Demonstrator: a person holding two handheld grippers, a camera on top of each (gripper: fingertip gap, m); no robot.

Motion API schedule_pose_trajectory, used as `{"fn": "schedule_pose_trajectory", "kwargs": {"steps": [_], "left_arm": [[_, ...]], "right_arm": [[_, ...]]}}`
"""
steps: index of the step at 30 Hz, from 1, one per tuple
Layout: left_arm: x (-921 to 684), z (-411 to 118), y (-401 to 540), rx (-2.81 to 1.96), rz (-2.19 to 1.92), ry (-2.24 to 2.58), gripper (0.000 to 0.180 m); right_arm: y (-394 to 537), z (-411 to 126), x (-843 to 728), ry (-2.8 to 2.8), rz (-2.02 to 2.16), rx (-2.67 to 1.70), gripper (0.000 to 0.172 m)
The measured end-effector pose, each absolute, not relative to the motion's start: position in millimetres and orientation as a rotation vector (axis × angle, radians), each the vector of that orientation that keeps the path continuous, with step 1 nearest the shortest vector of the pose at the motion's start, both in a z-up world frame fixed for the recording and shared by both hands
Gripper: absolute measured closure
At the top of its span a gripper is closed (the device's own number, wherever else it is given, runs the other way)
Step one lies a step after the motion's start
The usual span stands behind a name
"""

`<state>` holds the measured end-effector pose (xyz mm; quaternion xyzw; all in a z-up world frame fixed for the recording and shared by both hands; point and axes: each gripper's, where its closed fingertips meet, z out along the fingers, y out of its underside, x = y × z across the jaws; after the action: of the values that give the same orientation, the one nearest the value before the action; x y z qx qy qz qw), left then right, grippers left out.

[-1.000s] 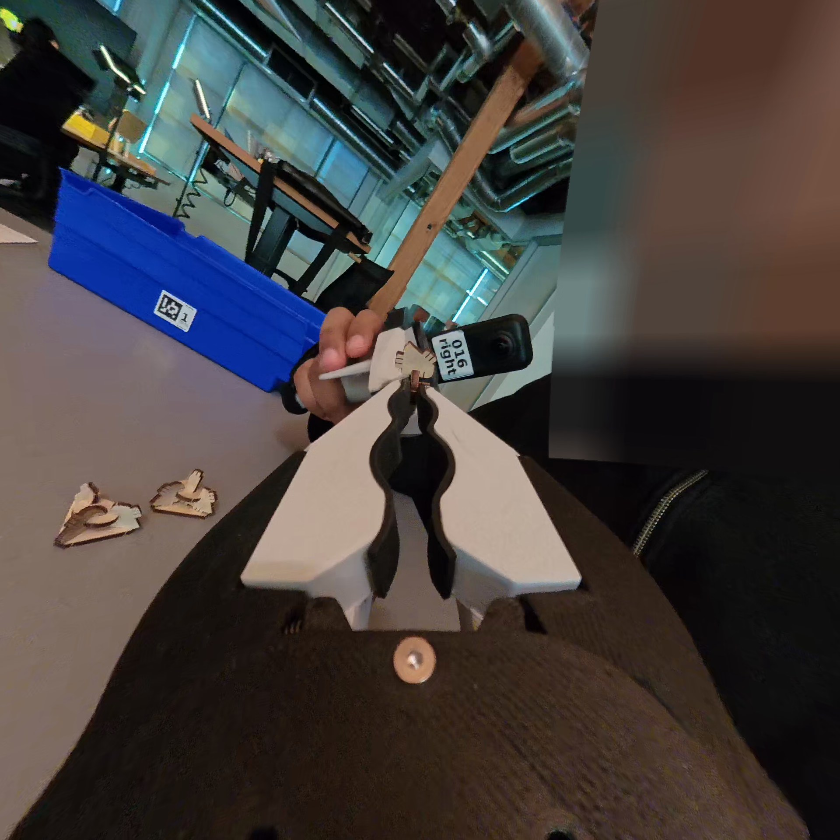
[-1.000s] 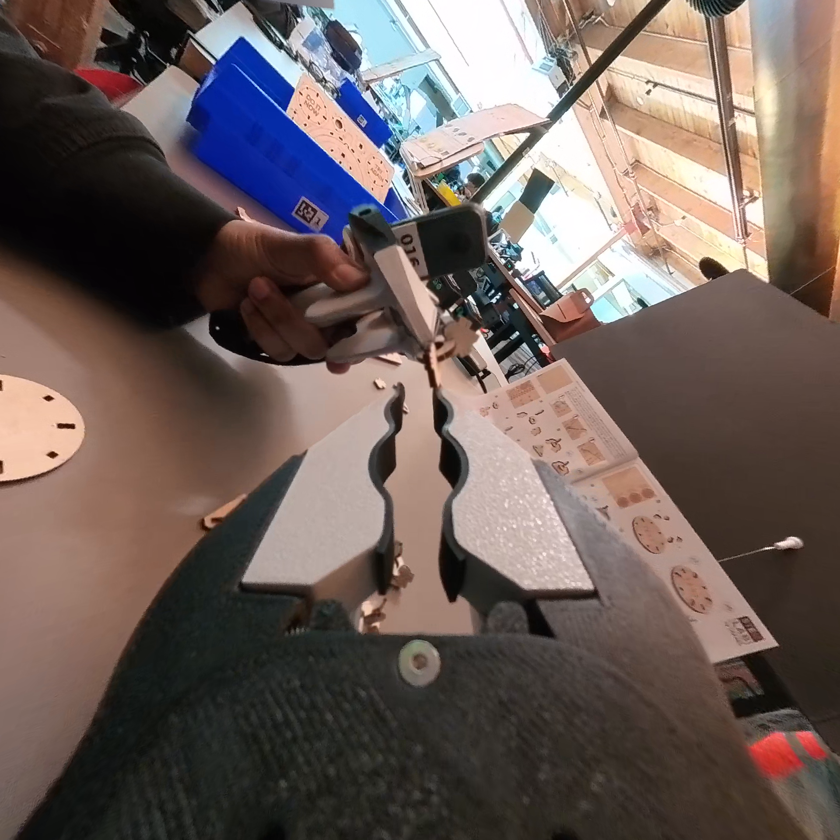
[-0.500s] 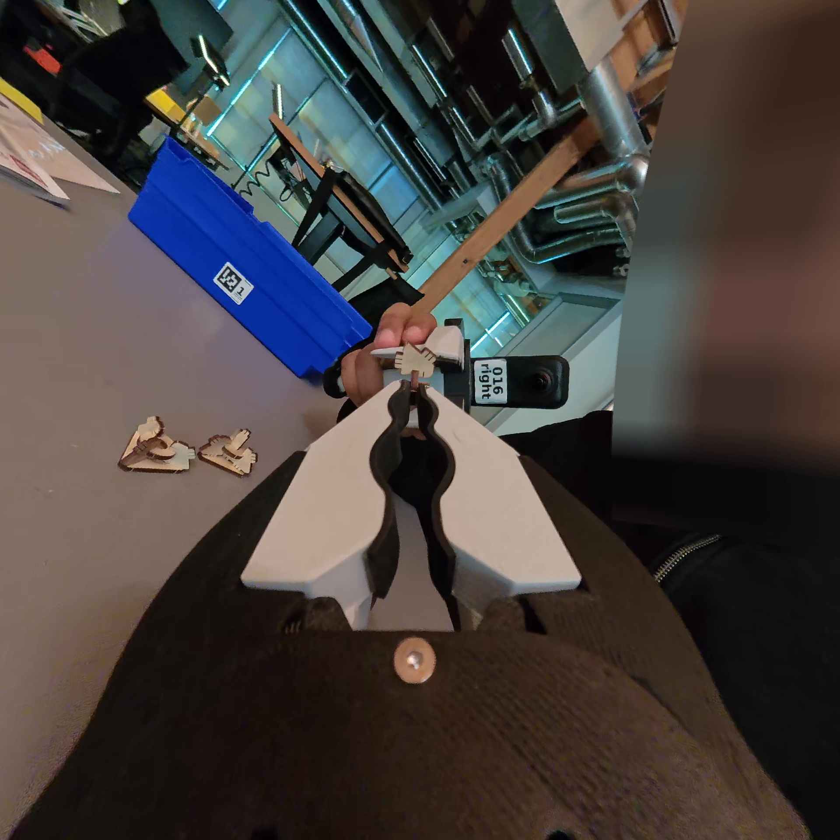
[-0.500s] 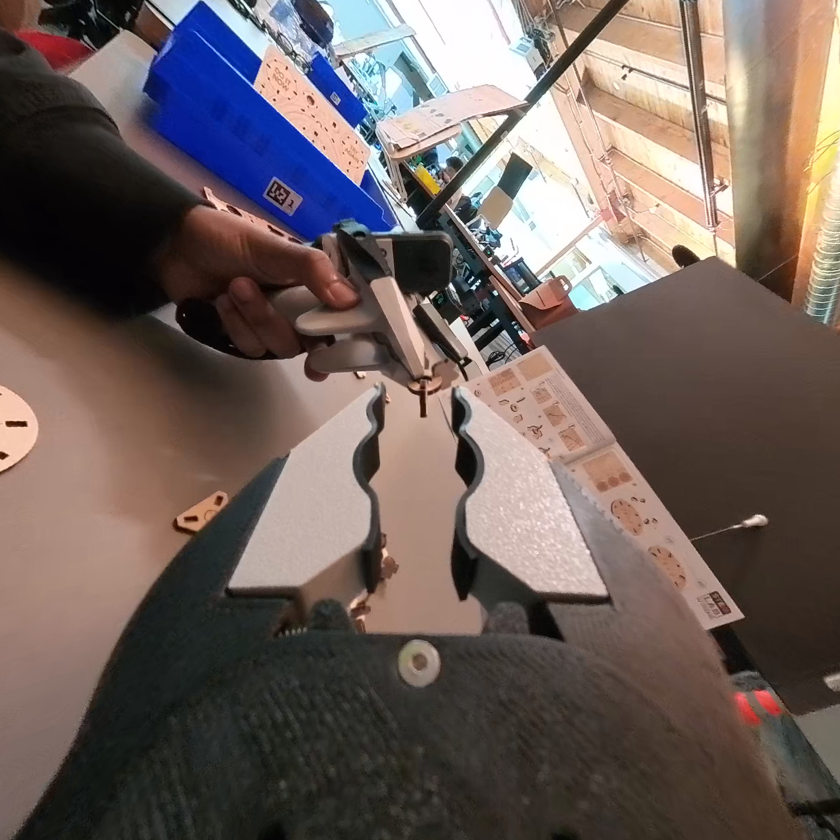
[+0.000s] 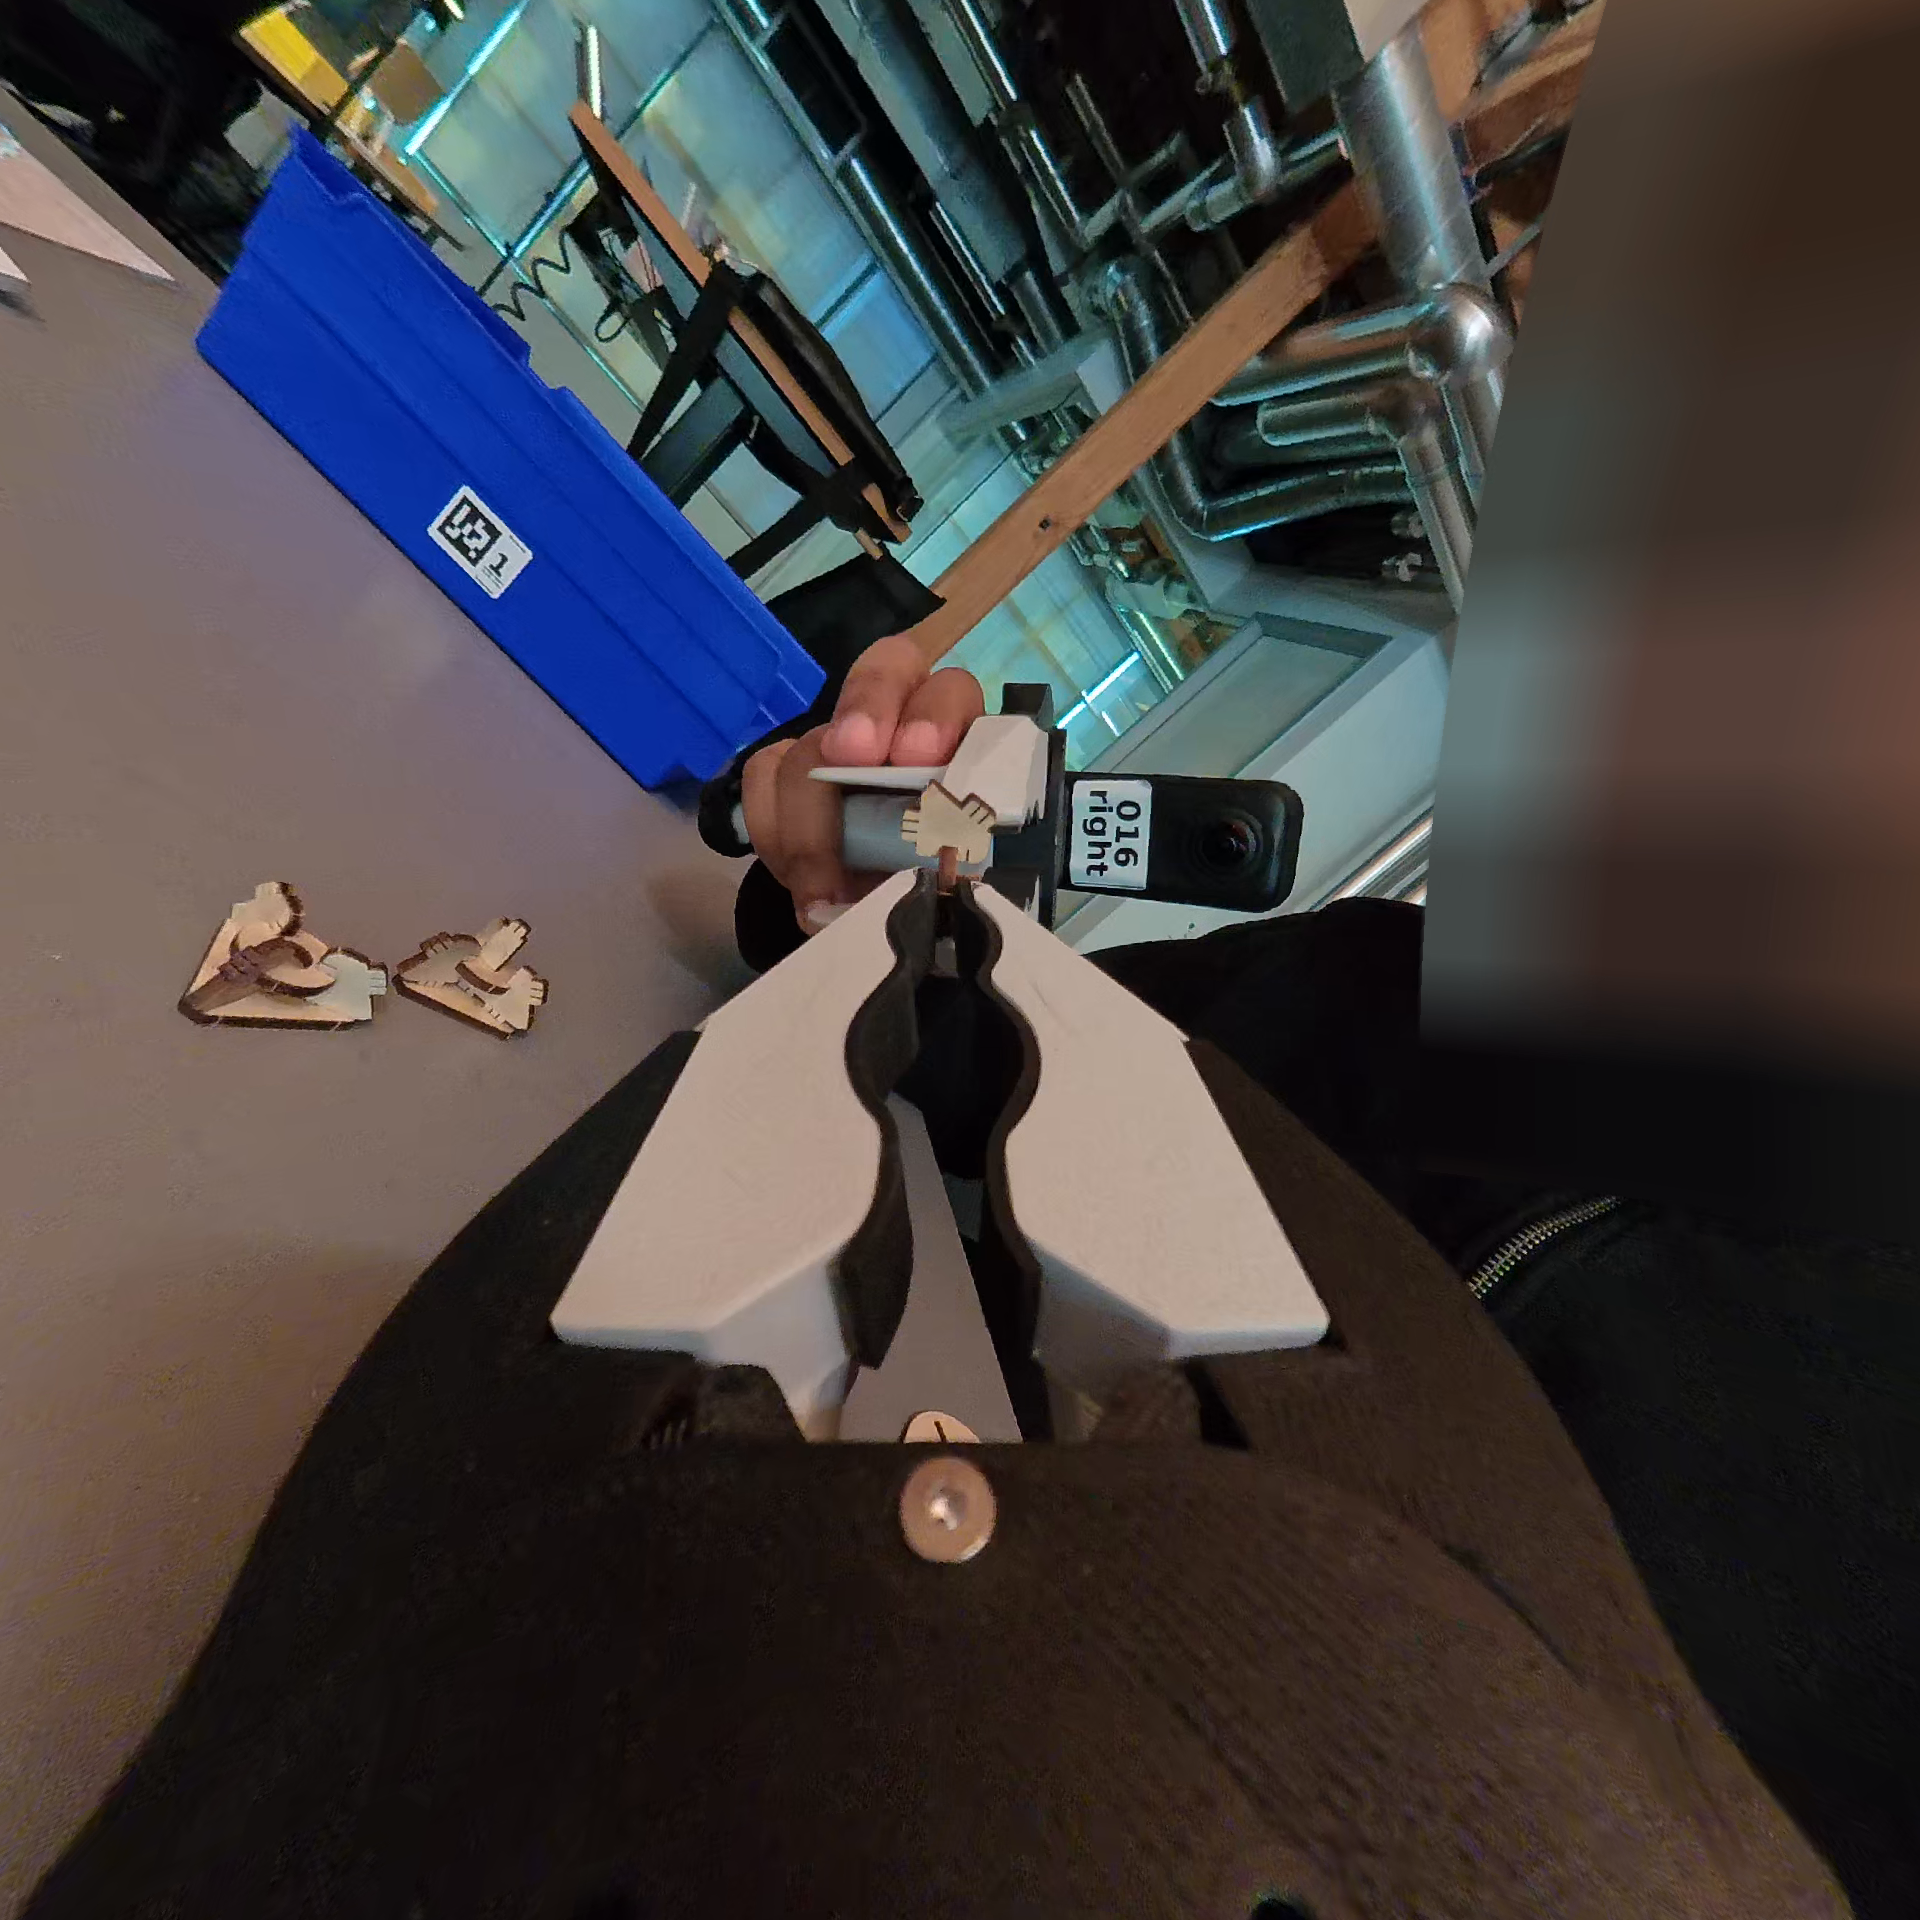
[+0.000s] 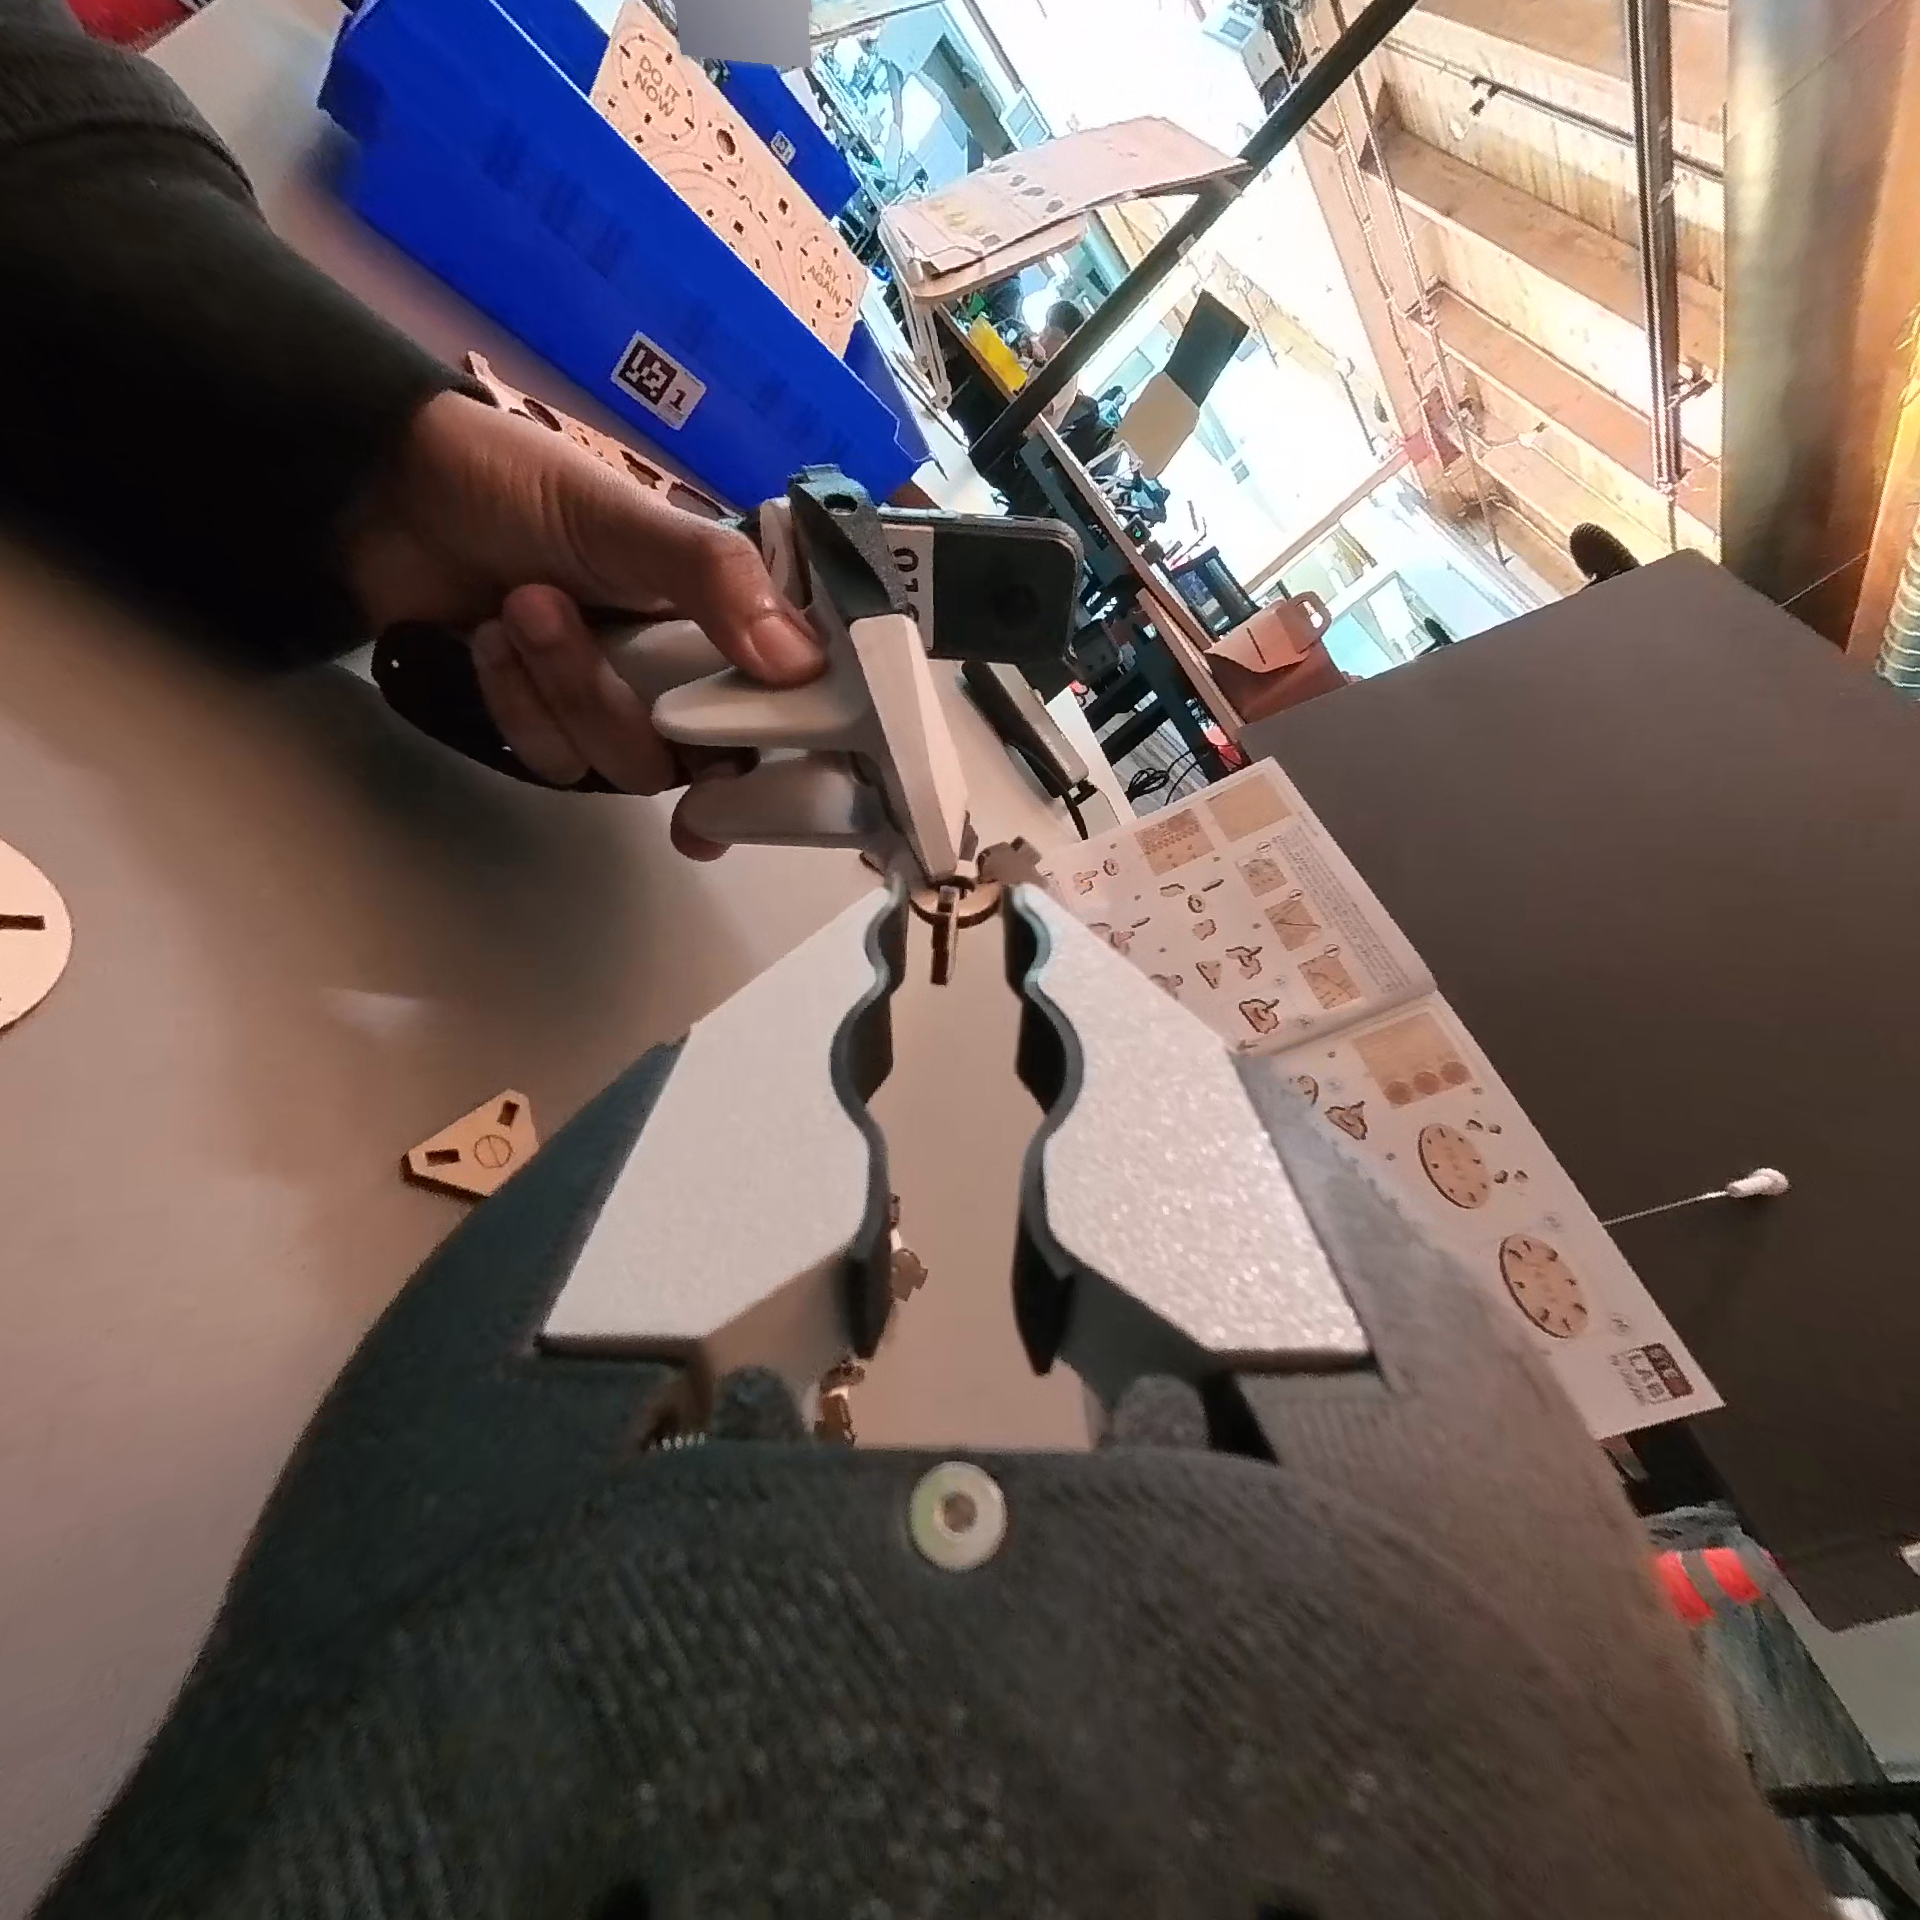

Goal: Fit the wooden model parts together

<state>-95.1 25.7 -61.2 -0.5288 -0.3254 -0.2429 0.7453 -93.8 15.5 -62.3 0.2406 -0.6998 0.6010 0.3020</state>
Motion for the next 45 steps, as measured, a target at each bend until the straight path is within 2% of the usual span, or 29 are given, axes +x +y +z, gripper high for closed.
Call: {"fn": "schedule_pose_trajectory", "kwargs": {"steps": [6, 10, 15, 20, 26, 31, 43, 45], "left_arm": [[-94.5, -60.5, 26.2, -1.147, -0.551, -0.702, 0.179], [-102.7, -65.0, 17.7, -1.133, -0.535, -0.759, 0.158], [-122.9, -69.6, -24.5, -1.141, -0.330, -0.886, 0.148], [-147.9, -98.9, -98.2, -1.347, 0.160, -1.223, 0.151], [-147.1, -124.4, -146.7, -1.539, 0.380, -1.440, 0.153], [-143.3, -142.1, -190.3, -1.572, 0.474, -1.603, 0.152], [-140.9, -182.0, -176.5, -1.910, 0.532, -1.594, 0.151], [-140.6, -181.6, -171.9, -1.899, 0.502, -1.581, 0.161]], "right_arm": [[16.0, -61.8, -92.9, -1.864, 1.595, 0.643, 0.157], [18.0, -55.8, -102.3, -1.867, 1.623, 0.561, 0.157], [23.8, -51.7, -129.8, -1.942, 1.681, 0.336, 0.157], [24.6, -56.8, -145.2, -2.088, 1.831, 0.100, 0.157], [20.9, -67.1, -146.7, -2.220, 1.965, -0.035, 0.157], [17.5, -71.9, -142.4, -2.235, 1.939, -0.002, 0.157], [14.8, -76.4, -139.2, -2.253, 1.918, 0.026, 0.157], [14.4, -76.7, -138.6, -2.253, 1.913, 0.034, 0.157]]}}
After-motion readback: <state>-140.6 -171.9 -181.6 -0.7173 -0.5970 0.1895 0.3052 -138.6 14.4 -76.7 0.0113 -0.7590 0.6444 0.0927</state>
